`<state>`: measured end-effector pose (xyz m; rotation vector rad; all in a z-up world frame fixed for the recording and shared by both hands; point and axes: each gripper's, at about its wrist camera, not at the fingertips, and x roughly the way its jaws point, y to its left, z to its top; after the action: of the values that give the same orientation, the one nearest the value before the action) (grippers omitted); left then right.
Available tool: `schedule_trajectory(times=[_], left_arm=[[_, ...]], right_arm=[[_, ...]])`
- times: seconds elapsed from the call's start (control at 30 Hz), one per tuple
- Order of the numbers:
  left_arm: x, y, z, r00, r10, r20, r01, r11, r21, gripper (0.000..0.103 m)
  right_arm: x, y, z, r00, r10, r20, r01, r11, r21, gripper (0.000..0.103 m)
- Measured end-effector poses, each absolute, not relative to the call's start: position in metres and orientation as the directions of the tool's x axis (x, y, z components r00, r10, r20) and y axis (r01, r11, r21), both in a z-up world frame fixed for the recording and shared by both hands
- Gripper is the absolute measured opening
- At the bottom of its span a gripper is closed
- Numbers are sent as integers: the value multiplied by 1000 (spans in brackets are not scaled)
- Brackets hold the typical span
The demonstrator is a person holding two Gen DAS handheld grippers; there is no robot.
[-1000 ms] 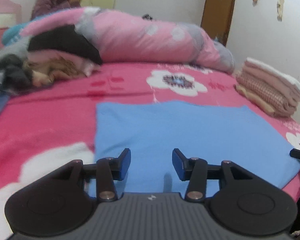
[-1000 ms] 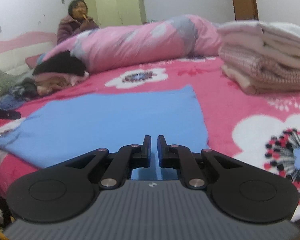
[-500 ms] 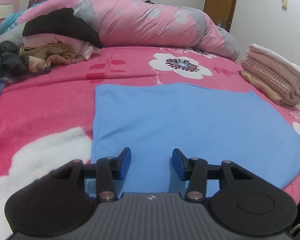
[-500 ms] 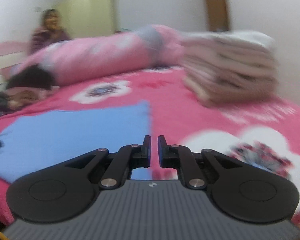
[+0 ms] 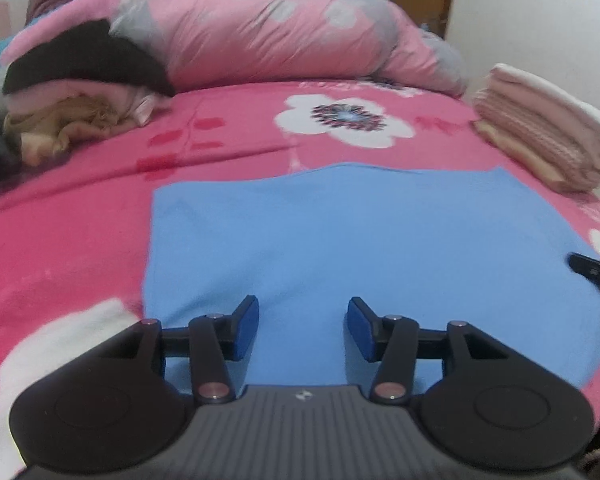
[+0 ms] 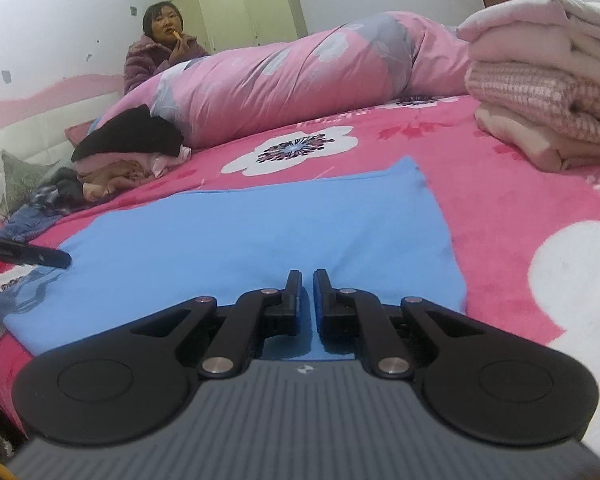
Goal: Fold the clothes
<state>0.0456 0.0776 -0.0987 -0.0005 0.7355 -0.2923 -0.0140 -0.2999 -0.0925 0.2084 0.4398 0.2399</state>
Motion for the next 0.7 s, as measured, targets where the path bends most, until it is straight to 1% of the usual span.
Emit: schedule_trajectory(times=[0.1,0.13,0.17,0.2,0.23,0.3,0.43,0.53,0.67,0.7], left_arm=[[64,100,-96,701,-273,-659,209,962,-176,50],[71,109,-95,700,-276,-658,191,961,-199,48],[77,117,-94,699,-286,-656,179,957,-227,43],[82,125,-93,699,-292,-653,164,954,-251,42],[86,130,-92,706,-271,-654,141,959,-246,42],[94,142,-90,718,-213,-663,84,972,-222,46],[107,170,-87,722,-154,-675,-12,972,-235,46],[110,171,-68,754,-133,-643,-13,976,-217,47],[114,140,-50,763,-257,-593,147,962,-229,51],[117,130,-51,749,-289,-596,183,955,-232,51]], right_arm=[[-13,-304,-97,880,288,-379,-191,943,273,5],[-13,-306,-98,881,292,-373,-194,940,280,5],[-12,-307,-99,882,297,-366,-197,937,287,5],[-12,-308,-101,883,303,-360,-200,934,296,5],[-12,-310,-102,883,309,-353,-203,930,306,5],[-13,-312,-103,884,318,-341,-209,924,320,5],[-13,-316,-106,885,334,-326,-220,915,339,5],[-12,-318,-107,884,341,-320,-225,911,347,5],[-13,-318,-108,884,342,-317,-227,909,349,5],[-13,-318,-108,885,342,-317,-227,909,349,5]])
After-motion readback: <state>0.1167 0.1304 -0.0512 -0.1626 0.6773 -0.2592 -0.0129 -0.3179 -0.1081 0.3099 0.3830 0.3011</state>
